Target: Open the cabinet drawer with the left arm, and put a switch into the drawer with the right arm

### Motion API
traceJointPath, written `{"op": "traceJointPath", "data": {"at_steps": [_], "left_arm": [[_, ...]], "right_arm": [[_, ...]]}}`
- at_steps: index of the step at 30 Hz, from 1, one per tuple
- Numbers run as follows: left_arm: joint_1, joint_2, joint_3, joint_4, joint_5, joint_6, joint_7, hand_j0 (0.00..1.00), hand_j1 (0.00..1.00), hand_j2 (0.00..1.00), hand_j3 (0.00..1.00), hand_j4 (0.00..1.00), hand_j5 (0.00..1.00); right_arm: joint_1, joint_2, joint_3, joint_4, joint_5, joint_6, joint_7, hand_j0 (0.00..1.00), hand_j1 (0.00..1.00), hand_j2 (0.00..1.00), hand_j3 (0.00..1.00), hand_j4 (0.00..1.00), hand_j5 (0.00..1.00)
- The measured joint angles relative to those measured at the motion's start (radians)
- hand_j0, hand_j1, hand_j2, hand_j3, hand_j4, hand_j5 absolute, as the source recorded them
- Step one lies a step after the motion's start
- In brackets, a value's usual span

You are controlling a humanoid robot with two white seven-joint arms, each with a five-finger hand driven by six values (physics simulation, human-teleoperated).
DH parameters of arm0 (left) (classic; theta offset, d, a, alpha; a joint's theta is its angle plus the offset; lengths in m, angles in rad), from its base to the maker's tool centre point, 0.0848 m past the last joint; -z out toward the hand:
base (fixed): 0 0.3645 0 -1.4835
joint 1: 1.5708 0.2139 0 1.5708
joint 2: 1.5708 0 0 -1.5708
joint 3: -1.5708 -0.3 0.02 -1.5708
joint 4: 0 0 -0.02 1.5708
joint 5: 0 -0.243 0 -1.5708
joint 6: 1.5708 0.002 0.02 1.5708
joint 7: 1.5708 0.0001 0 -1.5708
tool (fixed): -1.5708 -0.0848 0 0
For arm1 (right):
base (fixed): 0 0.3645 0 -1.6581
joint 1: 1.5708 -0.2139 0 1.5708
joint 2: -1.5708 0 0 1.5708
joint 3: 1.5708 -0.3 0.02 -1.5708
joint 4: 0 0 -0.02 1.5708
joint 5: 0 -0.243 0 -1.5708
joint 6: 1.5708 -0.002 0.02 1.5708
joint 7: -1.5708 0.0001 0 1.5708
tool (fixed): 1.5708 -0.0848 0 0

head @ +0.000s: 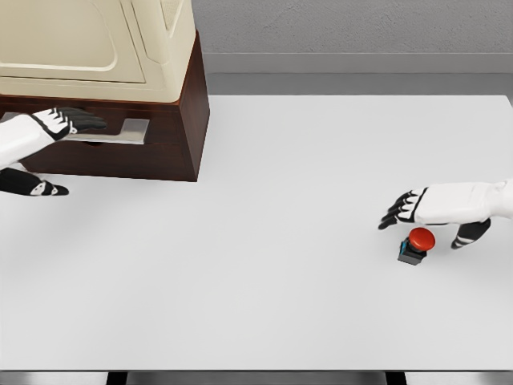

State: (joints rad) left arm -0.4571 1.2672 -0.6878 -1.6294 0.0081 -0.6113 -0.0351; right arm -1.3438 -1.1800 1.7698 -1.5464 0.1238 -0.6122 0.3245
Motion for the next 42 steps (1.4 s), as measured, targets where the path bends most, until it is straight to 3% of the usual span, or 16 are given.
{"op": "traceJointPath", "data": {"at_steps": [4, 14, 23, 24, 27, 29, 33, 34, 42], "left_arm": [[0.050, 0.053, -0.004, -0.015, 0.031, 0.000, 0.002, 1.00, 1.00, 1.00, 1.00, 1.00, 1.00], [0.052, 0.083, -0.004, -0.015, 0.134, 0.000, 0.000, 1.00, 1.00, 1.00, 1.00, 1.00, 1.00], [0.051, 0.072, -0.011, -0.005, 0.150, 0.000, -0.001, 1.00, 1.00, 1.00, 1.00, 1.00, 1.00], [0.051, 0.068, -0.013, -0.005, 0.150, 0.000, -0.001, 1.00, 1.00, 1.00, 1.00, 1.00, 1.00], [0.051, 0.057, -0.016, 0.001, 0.151, 0.000, -0.002, 1.00, 1.00, 1.00, 1.00, 1.00, 1.00], [0.052, 0.050, -0.018, 0.011, 0.151, 0.000, -0.003, 1.00, 1.00, 1.00, 1.00, 1.00, 1.00], [0.051, 0.043, -0.019, 0.036, 0.151, 0.000, -0.003, 1.00, 1.00, 1.00, 1.00, 1.00, 1.00], [0.052, 0.040, -0.019, 0.044, 0.151, 0.000, -0.003, 1.00, 1.00, 1.00, 1.00, 1.00, 1.00], [0.051, -0.005, -0.020, 0.080, 0.151, 0.000, -0.005, 1.00, 1.00, 1.00, 1.00, 1.00, 1.00]], "right_arm": [[0.000, 0.002, 0.000, 0.004, 0.002, 0.000, 0.000, 1.00, 1.00, 1.00, 1.00, 1.00, 1.00], [0.011, 0.015, 0.004, 0.001, 0.005, 0.000, 0.002, 1.00, 1.00, 1.00, 1.00, 1.00, 1.00], [0.029, 0.035, 0.007, 0.004, 0.006, 0.000, 0.005, 1.00, 1.00, 1.00, 1.00, 1.00, 1.00], [0.029, 0.036, 0.007, 0.005, 0.006, 0.000, 0.008, 0.97, 0.97, 0.97, 0.97, 0.97, 0.97], [0.029, 0.042, 0.008, 0.015, 0.007, 0.000, 0.015, 0.65, 0.65, 0.65, 0.65, 0.65, 0.65], [0.029, 0.050, 0.007, 0.029, 0.013, 0.000, 0.019, 0.58, 0.58, 0.58, 0.58, 0.58, 0.58], [0.029, 0.058, 0.006, 0.041, 0.020, 0.000, 0.023, 0.53, 0.53, 0.53, 0.53, 0.53, 0.53], [0.029, 0.059, 0.006, 0.042, 0.021, 0.000, 0.023, 0.47, 0.47, 0.47, 0.47, 0.47, 0.47], [0.040, 0.075, 0.001, 0.045, 0.017, 0.007, 0.020, 0.46, 0.46, 0.46, 0.46, 0.46, 0.46]]}}
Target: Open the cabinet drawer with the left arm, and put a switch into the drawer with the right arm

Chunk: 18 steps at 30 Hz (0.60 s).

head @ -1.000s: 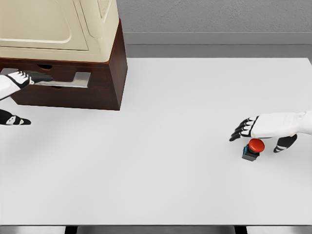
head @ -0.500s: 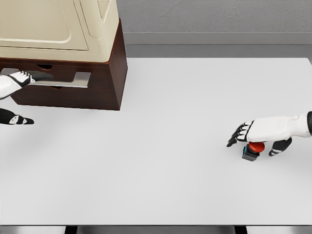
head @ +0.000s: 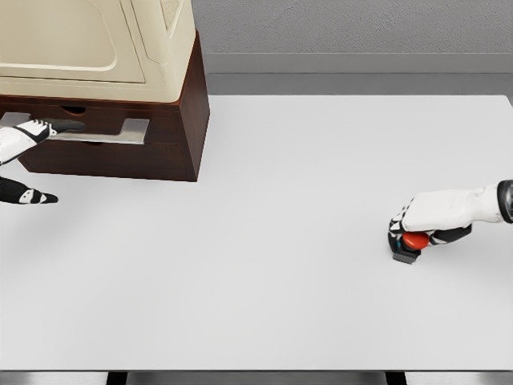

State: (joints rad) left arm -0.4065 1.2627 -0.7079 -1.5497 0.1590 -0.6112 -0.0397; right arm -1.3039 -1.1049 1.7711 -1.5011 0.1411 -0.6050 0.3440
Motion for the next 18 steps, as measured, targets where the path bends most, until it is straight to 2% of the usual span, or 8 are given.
{"op": "traceJointPath", "data": {"at_steps": [6, 10, 18], "left_arm": [[-0.002, -0.027, 0.000, 0.004, 0.000, 0.000, -0.001, 1.00, 1.00, 1.00, 1.00, 1.00, 1.00], [-0.002, -0.034, 0.000, 0.011, 0.000, 0.000, -0.001, 1.00, 1.00, 1.00, 1.00, 1.00, 1.00], [0.000, -0.053, -0.001, 0.044, -0.001, 0.000, -0.004, 1.00, 1.00, 1.00, 1.00, 1.00, 1.00]], "right_arm": [[0.000, 0.012, 0.001, -0.006, 0.002, -0.005, -0.017, 0.45, 0.45, 0.45, 0.45, 0.45, 0.45], [0.000, 0.021, -0.010, -0.007, -0.002, -0.007, -0.089, 0.42, 0.42, 0.42, 0.42, 0.42, 0.42], [-0.002, 0.053, -0.014, -0.004, -0.100, -0.007, -0.143, 0.42, 0.42, 0.42, 0.42, 0.42, 0.42]]}}
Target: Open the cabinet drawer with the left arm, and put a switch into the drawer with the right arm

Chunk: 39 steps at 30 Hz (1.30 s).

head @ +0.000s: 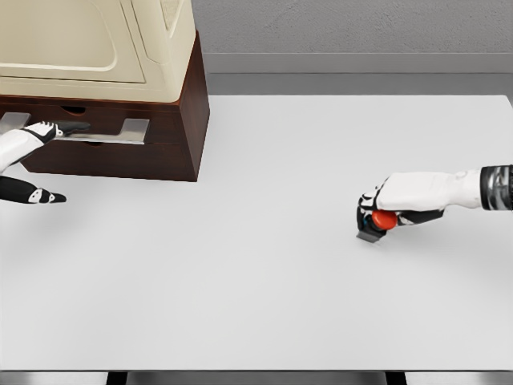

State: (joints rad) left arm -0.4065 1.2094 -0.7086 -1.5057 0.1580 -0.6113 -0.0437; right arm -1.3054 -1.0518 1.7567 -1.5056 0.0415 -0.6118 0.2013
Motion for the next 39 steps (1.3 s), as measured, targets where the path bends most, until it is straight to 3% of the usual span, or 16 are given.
{"op": "traceJointPath", "data": {"at_steps": [17, 29, 39], "left_arm": [[0.000, -0.007, -0.012, 0.002, 0.003, 0.000, -0.031, 1.00, 1.00, 1.00, 1.00, 1.00, 1.00], [-0.003, 0.055, -0.012, -0.027, 0.022, 0.000, -0.049, 1.00, 1.00, 1.00, 1.00, 1.00, 1.00], [-0.014, 0.038, -0.012, -0.004, 0.033, 0.000, -0.049, 1.00, 1.00, 1.00, 1.00, 1.00, 1.00]], "right_arm": [[-0.009, 0.091, -0.022, 0.017, -0.183, 0.000, -0.007, 0.41, 0.41, 0.41, 0.41, 0.41, 0.41], [-0.029, 0.164, -0.033, 0.064, -0.251, 0.000, -0.005, 0.41, 0.41, 0.41, 0.41, 0.41, 0.41], [-0.043, 0.233, -0.053, 0.065, -0.290, 0.000, -0.001, 0.40, 0.40, 0.40, 0.40, 0.40, 0.40]]}}
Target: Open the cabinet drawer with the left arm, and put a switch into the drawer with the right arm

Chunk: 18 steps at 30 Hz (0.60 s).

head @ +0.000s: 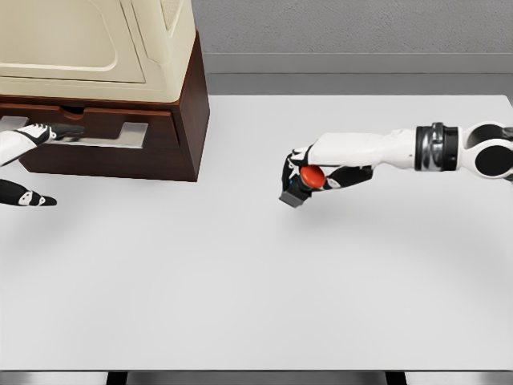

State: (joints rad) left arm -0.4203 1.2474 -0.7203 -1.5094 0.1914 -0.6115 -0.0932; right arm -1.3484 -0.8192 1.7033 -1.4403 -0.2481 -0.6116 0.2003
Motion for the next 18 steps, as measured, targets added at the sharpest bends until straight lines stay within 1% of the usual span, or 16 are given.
{"op": "traceJointPath", "data": {"at_steps": [7, 13, 18], "left_arm": [[0.002, -0.013, 0.000, 0.006, 0.000, 0.000, -0.014, 1.00, 1.00, 1.00, 1.00, 1.00, 1.00], [-0.002, -0.004, 0.003, 0.001, 0.011, 0.001, -0.075, 1.00, 1.00, 1.00, 1.00, 1.00, 1.00], [-0.003, 0.021, 0.002, -0.018, 0.030, 0.000, -0.117, 1.00, 1.00, 1.00, 1.00, 1.00, 1.00]], "right_arm": [[-0.021, 0.037, -0.005, 0.000, -0.033, 0.000, 0.002, 0.40, 0.40, 0.40, 0.40, 0.40, 0.40], [-0.029, 0.054, -0.014, 0.001, -0.051, 0.000, 0.004, 0.40, 0.40, 0.40, 0.40, 0.40, 0.40], [-0.029, 0.069, -0.018, 0.003, -0.058, 0.000, 0.004, 0.40, 0.40, 0.40, 0.40, 0.40, 0.40]]}}
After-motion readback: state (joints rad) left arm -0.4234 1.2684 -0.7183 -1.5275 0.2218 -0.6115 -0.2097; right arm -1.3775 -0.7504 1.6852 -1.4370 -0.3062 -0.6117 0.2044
